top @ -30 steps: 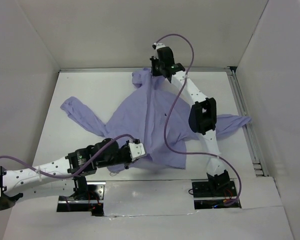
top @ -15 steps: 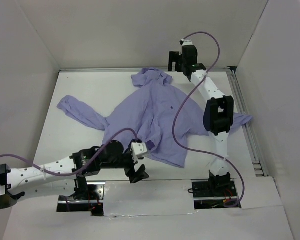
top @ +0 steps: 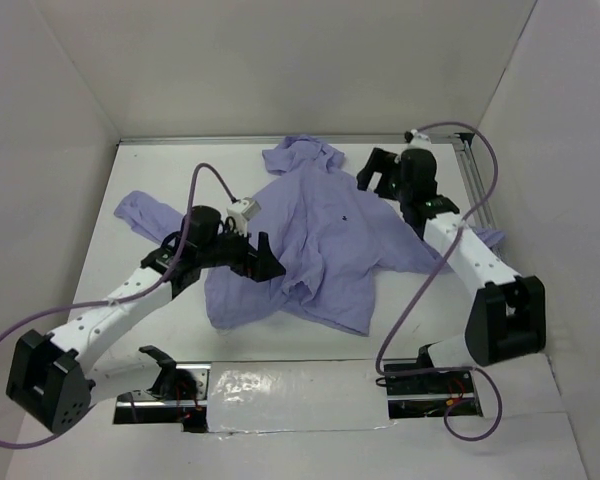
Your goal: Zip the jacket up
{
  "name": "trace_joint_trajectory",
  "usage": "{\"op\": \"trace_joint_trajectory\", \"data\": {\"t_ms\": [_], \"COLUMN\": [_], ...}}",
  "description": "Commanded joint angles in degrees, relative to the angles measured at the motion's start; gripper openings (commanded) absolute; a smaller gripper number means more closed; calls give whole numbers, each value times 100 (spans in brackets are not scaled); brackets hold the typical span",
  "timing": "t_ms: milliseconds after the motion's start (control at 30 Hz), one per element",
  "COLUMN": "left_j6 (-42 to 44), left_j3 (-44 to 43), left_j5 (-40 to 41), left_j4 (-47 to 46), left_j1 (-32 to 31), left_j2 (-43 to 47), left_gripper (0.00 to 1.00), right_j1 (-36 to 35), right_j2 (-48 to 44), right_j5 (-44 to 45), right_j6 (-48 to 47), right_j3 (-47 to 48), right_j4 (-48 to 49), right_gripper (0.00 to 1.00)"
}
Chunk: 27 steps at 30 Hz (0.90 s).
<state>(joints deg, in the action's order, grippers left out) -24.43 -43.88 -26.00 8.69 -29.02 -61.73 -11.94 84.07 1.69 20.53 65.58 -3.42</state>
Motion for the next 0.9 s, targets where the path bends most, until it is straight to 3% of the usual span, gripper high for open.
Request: {"op": "trace_joint_trajectory", "data": {"t_ms": [0, 100, 300, 533, 867], "left_j6": [-124, -246, -501, -642, -704], "left_j3": [-480, -534, -262, 45, 345], "left_j5": [-538, -337, -187, 226, 359], "left_j4": [-113, -34, 158, 651, 520], "left_j1": [-69, -61, 440, 906, 915], "left_j2": [-417, -533, -32, 759, 1717], "left_gripper": [99, 99, 99, 99, 99], "right_j1": [8, 25, 78, 69, 43], "right_j2": [-748, -1541, -3378, -4950, -5797], "right_j5": [173, 234, 506, 999, 1185], "right_j6": [600, 802, 1084, 1462, 1436], "right_j3": [-817, -1913, -2883, -3244, -3131], "right_j4": [255, 289, -70, -914, -1310], "right_gripper": [100, 100, 100, 100, 100]}}
